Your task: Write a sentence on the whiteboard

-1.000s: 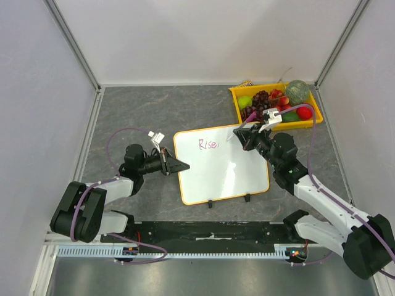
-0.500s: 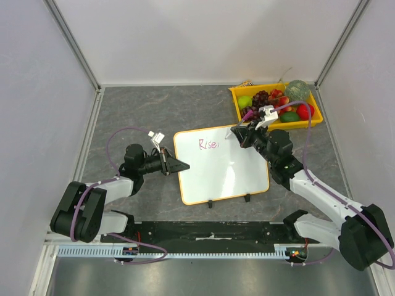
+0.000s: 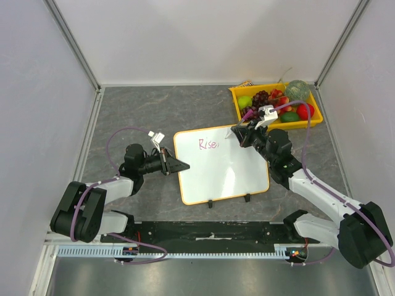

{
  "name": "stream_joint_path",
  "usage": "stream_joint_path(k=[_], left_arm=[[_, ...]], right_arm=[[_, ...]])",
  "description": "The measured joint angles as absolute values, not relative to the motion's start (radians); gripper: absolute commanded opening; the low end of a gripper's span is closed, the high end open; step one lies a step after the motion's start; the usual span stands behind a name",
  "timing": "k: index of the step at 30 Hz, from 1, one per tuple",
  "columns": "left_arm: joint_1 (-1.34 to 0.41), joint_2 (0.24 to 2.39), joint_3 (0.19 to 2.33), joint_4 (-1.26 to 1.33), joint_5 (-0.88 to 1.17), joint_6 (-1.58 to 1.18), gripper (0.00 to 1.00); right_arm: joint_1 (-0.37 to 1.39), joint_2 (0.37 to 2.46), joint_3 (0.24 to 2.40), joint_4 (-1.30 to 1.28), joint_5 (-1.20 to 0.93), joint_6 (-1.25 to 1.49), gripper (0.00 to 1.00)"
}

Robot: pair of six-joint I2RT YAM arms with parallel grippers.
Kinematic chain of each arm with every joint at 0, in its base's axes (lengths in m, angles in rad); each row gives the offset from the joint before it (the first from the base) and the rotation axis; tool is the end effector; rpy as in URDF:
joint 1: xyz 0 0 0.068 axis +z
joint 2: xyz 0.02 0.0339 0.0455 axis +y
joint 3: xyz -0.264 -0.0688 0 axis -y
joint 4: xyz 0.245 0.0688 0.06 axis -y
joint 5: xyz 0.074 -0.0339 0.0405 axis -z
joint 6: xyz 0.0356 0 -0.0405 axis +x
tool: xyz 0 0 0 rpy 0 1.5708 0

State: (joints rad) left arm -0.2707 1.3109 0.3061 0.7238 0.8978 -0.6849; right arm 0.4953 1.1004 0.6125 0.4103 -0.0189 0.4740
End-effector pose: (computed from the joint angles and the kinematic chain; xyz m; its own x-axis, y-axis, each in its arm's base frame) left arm 0.2109 -0.0874 0.1673 -0.7704 -0.1954 -0.6069 0.5207 0.3565 -0.7757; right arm 0.2233 0.1214 0.2785 -0.2852 0.3647 -0.8864 -0.4064 0.7915 0.4564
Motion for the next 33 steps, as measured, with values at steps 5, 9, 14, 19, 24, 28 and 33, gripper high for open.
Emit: stream_joint_path(k=[5, 9, 14, 19, 24, 28, 33], left_arm=[[-0.271, 1.311, 0.307, 0.723, 0.898, -0.685, 0.02], [-0.271, 1.311, 0.307, 0.723, 0.898, -0.685, 0.02], [-0.271, 1.311, 0.307, 0.721, 0.897, -0.685, 0.02], [-0.271, 1.311, 0.308, 0.720, 0.897, -0.685, 0.02], [-0.271, 1.311, 0.308, 0.720, 0.897, -0.685, 0.02], [-0.271, 1.311, 0.308, 0.720, 0.897, -0.685, 0.02], [-0.271, 1.311, 0.308, 0.720, 0.897, -0.685, 0.02]], right_arm=[[0.495, 1.094, 0.609, 0.409, -0.016, 0.472, 0.00], [0.494, 1.081, 0.596, 0.408, -0.010, 0.471, 0.00], [0.493, 1.071, 0.583, 0.403, -0.010, 0.471, 0.00], [0.493, 1.061, 0.575, 0.401, -0.015, 0.471, 0.00], [0.493, 1.047, 0.561, 0.392, -0.033, 0.470, 0.00], [0.493, 1.044, 0.557, 0.387, -0.041, 0.470, 0.00], [0.492, 1.045, 0.557, 0.389, -0.044, 0.471, 0.00]])
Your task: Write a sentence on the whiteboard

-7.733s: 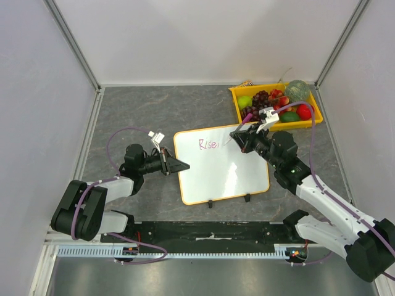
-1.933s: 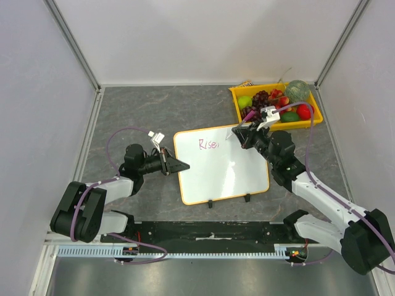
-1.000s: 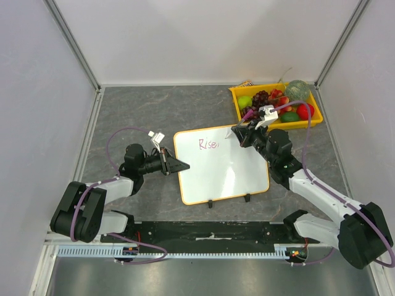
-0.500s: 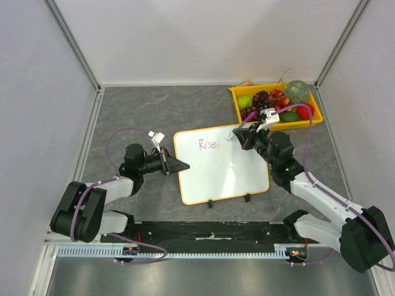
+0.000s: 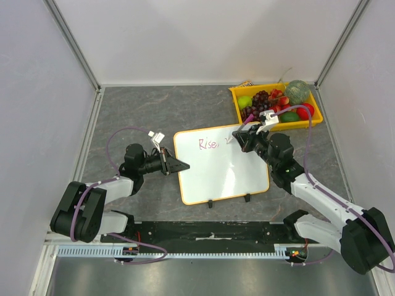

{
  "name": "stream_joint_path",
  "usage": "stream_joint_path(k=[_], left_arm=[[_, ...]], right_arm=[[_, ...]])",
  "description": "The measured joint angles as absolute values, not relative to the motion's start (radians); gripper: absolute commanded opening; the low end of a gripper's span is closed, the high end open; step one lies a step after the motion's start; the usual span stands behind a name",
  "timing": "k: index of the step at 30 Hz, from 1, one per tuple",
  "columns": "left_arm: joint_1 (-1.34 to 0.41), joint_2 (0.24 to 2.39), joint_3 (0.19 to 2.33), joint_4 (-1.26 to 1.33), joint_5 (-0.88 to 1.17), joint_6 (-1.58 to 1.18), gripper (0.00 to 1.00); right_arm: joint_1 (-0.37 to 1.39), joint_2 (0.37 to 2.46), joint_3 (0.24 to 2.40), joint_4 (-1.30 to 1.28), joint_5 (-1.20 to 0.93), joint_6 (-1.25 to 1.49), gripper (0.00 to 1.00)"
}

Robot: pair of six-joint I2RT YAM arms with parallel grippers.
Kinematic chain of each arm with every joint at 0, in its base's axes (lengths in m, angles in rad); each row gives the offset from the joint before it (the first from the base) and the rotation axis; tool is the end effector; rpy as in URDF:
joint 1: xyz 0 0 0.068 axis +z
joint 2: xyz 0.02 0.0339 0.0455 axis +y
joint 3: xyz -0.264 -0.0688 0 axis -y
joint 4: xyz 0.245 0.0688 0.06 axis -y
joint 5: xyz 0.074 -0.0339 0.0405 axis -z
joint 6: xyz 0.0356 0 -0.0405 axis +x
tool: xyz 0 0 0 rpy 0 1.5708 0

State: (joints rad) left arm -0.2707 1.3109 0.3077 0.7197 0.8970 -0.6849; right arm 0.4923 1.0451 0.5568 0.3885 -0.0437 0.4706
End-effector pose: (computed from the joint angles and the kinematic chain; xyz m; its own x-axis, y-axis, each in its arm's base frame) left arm 0.2111 -0.0875 0.1674 -0.7716 -0.1955 -0.6053 0.5186 0.3576 -0.7766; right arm 0.2117 0.1153 0.2690 -0.3097 0.3479 -0.8849 -0.4152 0.7877 0.4550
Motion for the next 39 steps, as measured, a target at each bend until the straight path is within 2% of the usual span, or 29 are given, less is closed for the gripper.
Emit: stream_joint_path(k=[39], left_arm=[[-0.271, 1.311, 0.310, 0.713, 0.893, -0.685, 0.02]], right_arm=[[0.493, 1.110, 0.626, 0.400, 0.028, 0.471, 0.00]])
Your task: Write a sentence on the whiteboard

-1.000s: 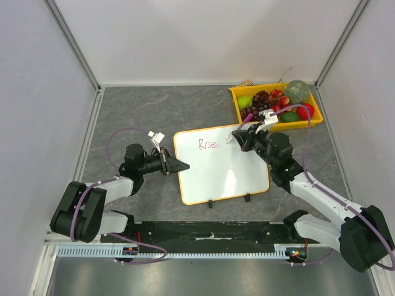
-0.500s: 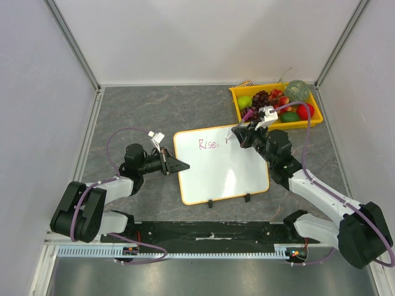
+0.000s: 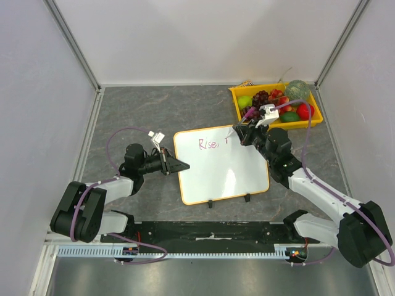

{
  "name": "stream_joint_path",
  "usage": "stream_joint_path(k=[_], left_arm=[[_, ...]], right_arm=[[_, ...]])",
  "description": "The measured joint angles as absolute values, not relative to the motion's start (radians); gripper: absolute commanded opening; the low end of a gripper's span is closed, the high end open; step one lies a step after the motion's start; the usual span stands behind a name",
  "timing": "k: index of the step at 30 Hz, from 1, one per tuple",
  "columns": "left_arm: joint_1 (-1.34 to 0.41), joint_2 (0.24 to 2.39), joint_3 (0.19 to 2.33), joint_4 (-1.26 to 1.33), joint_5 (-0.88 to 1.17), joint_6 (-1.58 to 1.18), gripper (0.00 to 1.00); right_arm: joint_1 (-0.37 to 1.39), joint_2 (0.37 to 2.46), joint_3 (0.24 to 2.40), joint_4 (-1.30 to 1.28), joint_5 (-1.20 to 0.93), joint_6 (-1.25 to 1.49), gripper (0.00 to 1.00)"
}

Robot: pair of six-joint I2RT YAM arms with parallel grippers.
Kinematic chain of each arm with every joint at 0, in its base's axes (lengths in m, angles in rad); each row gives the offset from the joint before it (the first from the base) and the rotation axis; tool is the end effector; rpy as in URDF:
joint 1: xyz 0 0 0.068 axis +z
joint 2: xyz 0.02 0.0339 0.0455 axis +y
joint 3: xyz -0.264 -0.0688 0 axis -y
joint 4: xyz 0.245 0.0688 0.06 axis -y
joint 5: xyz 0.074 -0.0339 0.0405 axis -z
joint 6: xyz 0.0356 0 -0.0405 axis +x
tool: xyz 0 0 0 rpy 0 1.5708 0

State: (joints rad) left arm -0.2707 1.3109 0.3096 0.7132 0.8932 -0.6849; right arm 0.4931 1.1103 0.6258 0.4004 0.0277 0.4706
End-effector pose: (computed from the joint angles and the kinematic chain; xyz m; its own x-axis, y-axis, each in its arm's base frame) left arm 0.2115 -0.0875 0.1673 -0.7734 -0.1969 -0.6025 0.5141 0.3612 -0.7780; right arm 0.2265 0.1206 0.2798 -0.2695 0.3697 -0.8892 -0.3665 0.8145 0.4497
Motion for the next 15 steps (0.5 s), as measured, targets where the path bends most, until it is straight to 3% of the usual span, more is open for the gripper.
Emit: stream_joint_path(k=[15], left_arm=[[-0.271, 1.311, 0.310, 0.713, 0.894, -0.685, 0.02]], right_arm=[[0.487, 1.079, 0.612, 0.372, 0.051, 0.469, 0.00]])
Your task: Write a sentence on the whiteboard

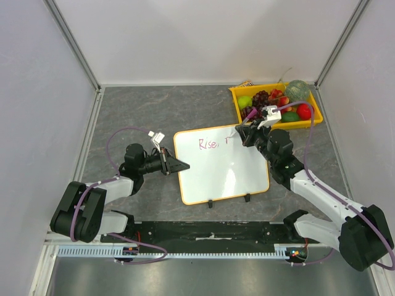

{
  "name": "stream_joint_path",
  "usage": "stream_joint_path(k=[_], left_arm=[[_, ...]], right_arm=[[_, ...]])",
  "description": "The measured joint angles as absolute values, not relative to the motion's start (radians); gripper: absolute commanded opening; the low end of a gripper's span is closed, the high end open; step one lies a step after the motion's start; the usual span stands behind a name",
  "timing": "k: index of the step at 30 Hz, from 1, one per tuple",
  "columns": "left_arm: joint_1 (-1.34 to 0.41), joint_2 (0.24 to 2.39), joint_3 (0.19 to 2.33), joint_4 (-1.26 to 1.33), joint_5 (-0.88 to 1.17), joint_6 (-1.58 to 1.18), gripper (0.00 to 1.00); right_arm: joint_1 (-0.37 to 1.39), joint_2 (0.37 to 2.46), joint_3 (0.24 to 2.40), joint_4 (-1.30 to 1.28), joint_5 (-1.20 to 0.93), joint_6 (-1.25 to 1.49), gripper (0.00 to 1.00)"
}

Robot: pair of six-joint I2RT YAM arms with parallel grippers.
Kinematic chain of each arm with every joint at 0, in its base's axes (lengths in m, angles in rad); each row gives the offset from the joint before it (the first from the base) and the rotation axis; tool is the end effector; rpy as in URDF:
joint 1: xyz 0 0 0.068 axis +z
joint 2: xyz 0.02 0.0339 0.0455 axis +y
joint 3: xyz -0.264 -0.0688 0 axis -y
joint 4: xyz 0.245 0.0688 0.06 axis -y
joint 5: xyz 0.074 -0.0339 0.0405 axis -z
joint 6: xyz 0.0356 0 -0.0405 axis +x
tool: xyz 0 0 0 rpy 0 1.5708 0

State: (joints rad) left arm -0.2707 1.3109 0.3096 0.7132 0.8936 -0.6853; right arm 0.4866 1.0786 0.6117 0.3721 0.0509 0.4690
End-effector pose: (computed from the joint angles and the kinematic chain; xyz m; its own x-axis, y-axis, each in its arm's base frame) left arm 0.2114 -0.0875 0.1673 -0.7737 -0.1969 -0.6022 0.5139 0.3609 -0.7783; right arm 0.2219 0.1153 0.2791 -0.2655 0.3702 -0.8902 -0.3388 0.8286 0.4457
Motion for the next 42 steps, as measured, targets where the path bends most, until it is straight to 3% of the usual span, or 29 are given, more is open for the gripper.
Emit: stream_joint_path(k=[17, 42], left_arm=[[-0.271, 1.310, 0.310, 0.715, 0.897, -0.680, 0.02], [-0.271, 1.310, 0.310, 0.714, 0.898, -0.680, 0.02]], right_arm=[[0.478, 0.985, 0.608, 0.350, 0.050, 0.491, 0.00], [0.467, 1.028, 0.546, 0.397, 0.021, 0.521, 0.00]])
